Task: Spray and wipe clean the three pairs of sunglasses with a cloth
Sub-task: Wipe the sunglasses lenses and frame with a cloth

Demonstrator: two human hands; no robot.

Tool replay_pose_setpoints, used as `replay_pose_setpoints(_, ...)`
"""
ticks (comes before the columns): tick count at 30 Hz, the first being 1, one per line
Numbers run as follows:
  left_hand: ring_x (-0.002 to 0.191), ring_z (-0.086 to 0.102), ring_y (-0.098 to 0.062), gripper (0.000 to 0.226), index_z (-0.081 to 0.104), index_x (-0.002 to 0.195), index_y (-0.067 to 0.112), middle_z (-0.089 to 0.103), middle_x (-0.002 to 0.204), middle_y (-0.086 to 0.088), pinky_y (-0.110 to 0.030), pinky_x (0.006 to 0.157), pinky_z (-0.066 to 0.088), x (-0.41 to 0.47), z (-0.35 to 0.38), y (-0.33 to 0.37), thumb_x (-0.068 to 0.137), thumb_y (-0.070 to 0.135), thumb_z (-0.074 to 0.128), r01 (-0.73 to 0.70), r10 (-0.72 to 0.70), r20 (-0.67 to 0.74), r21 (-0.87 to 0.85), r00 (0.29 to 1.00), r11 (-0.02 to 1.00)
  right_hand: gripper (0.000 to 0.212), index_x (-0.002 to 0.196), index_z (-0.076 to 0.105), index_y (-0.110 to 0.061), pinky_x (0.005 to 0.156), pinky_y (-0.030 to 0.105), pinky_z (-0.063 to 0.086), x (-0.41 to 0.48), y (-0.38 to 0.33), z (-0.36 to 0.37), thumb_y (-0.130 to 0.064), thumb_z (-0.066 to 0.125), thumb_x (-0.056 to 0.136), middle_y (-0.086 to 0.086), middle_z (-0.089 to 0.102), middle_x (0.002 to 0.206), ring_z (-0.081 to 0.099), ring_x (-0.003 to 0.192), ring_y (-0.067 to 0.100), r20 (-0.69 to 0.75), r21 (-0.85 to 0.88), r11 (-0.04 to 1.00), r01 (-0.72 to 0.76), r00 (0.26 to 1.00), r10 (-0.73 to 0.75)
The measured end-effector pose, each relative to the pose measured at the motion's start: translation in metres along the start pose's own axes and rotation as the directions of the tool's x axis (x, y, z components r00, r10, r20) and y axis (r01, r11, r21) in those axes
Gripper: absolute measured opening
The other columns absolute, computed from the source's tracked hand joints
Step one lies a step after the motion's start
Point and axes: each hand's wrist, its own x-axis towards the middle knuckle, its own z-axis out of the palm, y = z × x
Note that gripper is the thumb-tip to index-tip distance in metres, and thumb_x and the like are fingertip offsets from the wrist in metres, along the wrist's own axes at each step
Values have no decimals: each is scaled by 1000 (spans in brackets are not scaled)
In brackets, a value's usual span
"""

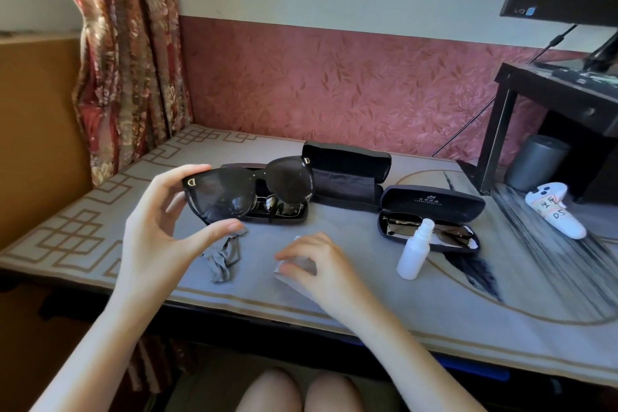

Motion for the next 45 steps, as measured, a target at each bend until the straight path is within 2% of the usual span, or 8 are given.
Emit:
replay_pose_setpoints(9, 116, 58, -11, 62, 55, 119, 32, 60, 111, 15, -26, 103, 44, 2, -21, -7, 62, 32, 80, -6, 8, -53, 46, 999, 999, 48, 111, 70, -24, 92, 30, 33, 19, -45, 59, -62, 60, 83, -3, 62, 104, 39, 106, 17, -132, -259, 958, -124, 987, 91)
replay_pose_setpoints(16, 117, 57, -14, 62, 56, 119, 34, 60, 112, 13, -31, 105, 44, 2, -26, -11, 62, 33, 80, 18, -14, -76, 48, 997, 999, 13, 89, 74, -24, 82, 25, 34, 28, -43, 58, -27, 62, 90, -8, 68, 96, 46, 101, 16, -157, -119, 980, -158, 978, 139)
replay_pose_setpoints(19, 117, 57, -14, 62, 56, 119, 34, 60, 112, 14, -31, 104, 44, 2, -22, -10, 62, 34, 80, 26, -23, -70, 53, 997, 998, 18, 92, 73, -22, 82, 26, 40, 26, -41, 46, -37, 62, 90, -11, 68, 90, 51, 104, 11, -158, 23, 978, -209, 965, 210)
replay_pose_setpoints(25, 120, 56, -18, 61, 56, 119, 36, 60, 116, 10, -43, 107, 43, 2, -15, -8, 62, 35, 81, 40, -36, -68, 61, 997, 997, 28, 110, 67, -25, 91, 27, 32, 30, -46, 61, -43, 61, 90, -5, 60, 110, 40, 107, 17, -61, -261, 950, -171, 985, 161)
replay_pose_setpoints(29, 119, 56, -19, 61, 57, 118, 38, 60, 117, 8, -47, 107, 42, 2, -14, -7, 62, 35, 81, 41, -37, -65, 57, 997, 998, 4, 86, 69, -27, 74, 17, 37, 24, -42, 47, -24, 67, 88, -12, 62, 88, 51, 88, 7, -134, 51, 981, -188, 972, 193)
replay_pose_setpoints(32, 119, 56, -18, 61, 57, 117, 40, 60, 117, 11, -47, 107, 42, 1, -14, -7, 61, 35, 81, 41, -38, -62, 47, 997, 998, 22, 71, 68, -29, 63, 12, 42, 17, -38, 21, -11, 69, 83, -11, 67, 68, 59, 65, -1, -167, 398, 900, -176, 951, 260)
replay_pose_setpoints(37, 118, 56, -14, 63, 57, 117, 33, 60, 115, 12, -38, 107, 43, 2, -14, -7, 60, 36, 82, 30, -28, -58, 31, 998, 999, 14, 77, 72, -11, 65, 10, 46, 6, -30, -34, -3, 65, 85, -3, 71, 76, 62, 70, -1, -184, 577, 797, -179, 922, 340)
replay_pose_setpoints(45, 117, 57, -17, 61, 57, 116, 41, 60, 117, 11, -38, 107, 42, -2, -4, -4, 62, 49, 83, 12, -11, -37, 20, 999, 1000, 13, 85, 72, -3, 62, 34, 60, 10, -33, -53, -8, 62, 91, 11, 72, 78, 69, 67, 22, -84, 870, 455, -190, 853, 516)
